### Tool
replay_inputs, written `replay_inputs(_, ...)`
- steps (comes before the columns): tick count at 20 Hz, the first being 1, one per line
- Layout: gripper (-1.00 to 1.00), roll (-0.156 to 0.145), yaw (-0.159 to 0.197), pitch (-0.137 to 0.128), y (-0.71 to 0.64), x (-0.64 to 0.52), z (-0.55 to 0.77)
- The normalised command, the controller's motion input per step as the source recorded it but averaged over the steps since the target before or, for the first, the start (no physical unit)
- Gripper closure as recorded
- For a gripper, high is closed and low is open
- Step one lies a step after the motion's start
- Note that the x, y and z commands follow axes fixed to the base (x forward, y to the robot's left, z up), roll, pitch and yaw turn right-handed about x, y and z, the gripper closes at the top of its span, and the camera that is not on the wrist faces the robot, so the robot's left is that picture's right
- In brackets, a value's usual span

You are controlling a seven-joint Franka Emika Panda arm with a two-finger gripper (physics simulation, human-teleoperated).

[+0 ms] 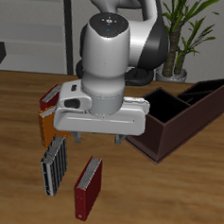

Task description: Place the left red book into the left desk caddy's back compartment and place the striped book into the left desk caddy's left compartment and place the right red book into the left desk caddy's front compartment

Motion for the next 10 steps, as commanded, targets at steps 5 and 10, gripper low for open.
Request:
replay_inputs(5, -1.00, 0.031, -0.035, 0.000, 0.01, 0.06, -0.22)
replay_inputs(10, -1.00, -0.003, -0.026, 0.003, -0.09, 0.09, -0.26)
